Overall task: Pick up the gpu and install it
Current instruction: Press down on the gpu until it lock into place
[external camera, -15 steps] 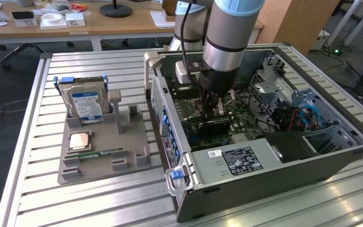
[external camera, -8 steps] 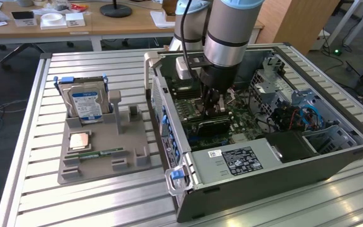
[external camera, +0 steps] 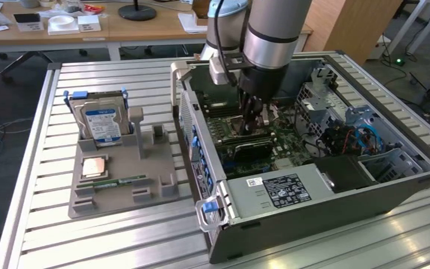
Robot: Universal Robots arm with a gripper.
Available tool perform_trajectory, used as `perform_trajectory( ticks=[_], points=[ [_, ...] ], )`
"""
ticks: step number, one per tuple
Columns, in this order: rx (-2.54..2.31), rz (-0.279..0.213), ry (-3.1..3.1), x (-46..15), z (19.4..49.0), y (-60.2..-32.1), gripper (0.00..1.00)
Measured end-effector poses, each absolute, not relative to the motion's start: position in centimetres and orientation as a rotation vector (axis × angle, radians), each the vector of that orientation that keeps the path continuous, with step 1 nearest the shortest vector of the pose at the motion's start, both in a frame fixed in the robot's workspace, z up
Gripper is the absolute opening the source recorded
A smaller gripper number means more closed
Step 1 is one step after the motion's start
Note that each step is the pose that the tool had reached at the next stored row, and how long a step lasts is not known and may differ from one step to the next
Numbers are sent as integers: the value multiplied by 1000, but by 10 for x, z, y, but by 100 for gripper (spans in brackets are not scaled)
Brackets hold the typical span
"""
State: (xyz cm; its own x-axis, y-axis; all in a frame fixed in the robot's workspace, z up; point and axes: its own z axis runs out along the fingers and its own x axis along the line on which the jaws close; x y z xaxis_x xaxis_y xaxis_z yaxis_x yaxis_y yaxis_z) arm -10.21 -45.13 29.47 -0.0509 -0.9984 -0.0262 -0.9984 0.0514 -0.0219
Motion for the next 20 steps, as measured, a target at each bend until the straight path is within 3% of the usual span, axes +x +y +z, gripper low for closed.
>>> perform_trajectory(
  ticks=[4,20],
  points=[
    [-2140,3,2253,-102,306,-451,11],
    [-2140,3,2253,-95,307,-451,11]
  ],
)
